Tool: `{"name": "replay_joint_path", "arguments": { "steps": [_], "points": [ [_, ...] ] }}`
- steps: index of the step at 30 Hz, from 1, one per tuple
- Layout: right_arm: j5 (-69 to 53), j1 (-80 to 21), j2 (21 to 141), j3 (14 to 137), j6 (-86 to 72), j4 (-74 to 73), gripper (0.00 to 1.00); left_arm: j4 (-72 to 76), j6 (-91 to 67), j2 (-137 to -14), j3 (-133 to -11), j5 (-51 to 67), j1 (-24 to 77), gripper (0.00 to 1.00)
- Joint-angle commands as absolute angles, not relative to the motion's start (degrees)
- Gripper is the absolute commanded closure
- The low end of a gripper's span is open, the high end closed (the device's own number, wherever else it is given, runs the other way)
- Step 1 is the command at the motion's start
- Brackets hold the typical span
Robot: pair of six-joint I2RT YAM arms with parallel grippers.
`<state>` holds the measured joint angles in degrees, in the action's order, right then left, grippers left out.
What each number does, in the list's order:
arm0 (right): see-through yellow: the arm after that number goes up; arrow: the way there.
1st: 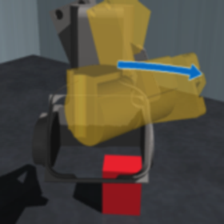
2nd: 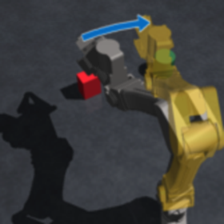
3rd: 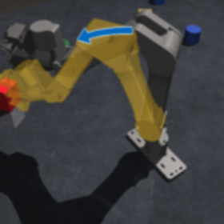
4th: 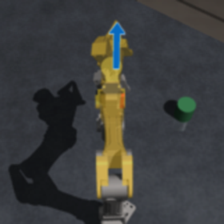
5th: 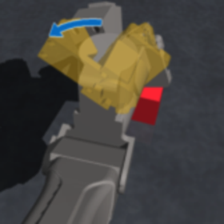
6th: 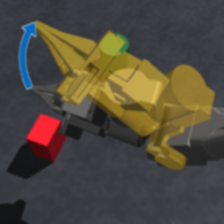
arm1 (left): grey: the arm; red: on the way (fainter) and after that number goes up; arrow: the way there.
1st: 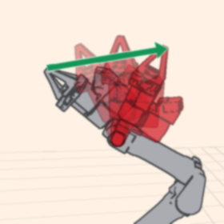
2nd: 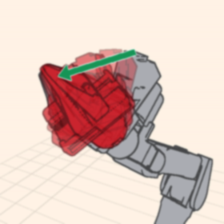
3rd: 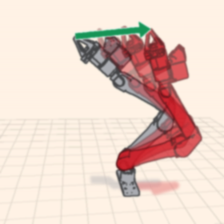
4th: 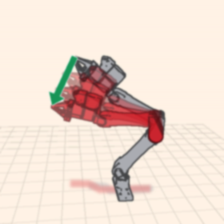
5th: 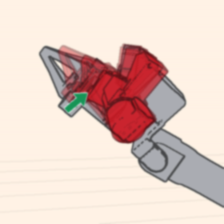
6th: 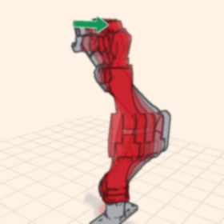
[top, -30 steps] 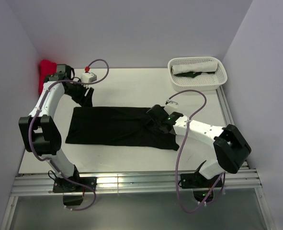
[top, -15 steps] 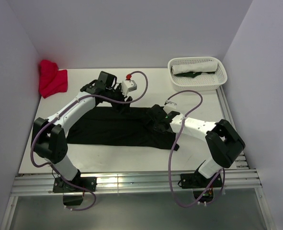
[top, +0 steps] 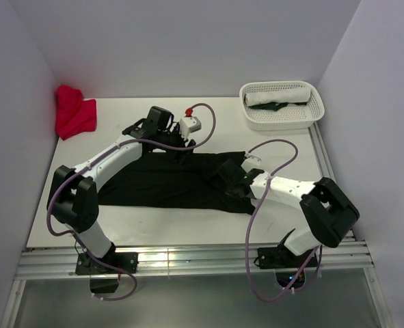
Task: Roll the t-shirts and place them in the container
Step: Fold the tshirt
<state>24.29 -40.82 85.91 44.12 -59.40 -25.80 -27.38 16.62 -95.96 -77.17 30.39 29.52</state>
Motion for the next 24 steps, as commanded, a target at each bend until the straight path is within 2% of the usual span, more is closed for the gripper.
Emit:
{"name": "replay_joint_path", "arguments": {
  "steps": [1,12,18,24],
  "points": [
    [25.84,-40.34,80.69,42.02,-62.75,-25.57,1.0,-23.29,13.8,-96.33,-76.47,32.69,30.32,0.31],
    [25.84,-40.43,68.56,34.89,-66.44,-24.43,0.99,-16.88,13.18,-98.09,-70.67,27.34,36.38,0.3],
    [26.72,-40.43,64.78,33.58,-68.2,-24.43,0.99,-10.2,12.66,-98.79,-67.33,17.33,41.65,0.28],
    [28.3,-40.25,55.83,33.13,-69.7,-27.06,0.98,-6.07,11.08,-101.59,-66.79,10.11,45.87,0.29]
  ]
}}
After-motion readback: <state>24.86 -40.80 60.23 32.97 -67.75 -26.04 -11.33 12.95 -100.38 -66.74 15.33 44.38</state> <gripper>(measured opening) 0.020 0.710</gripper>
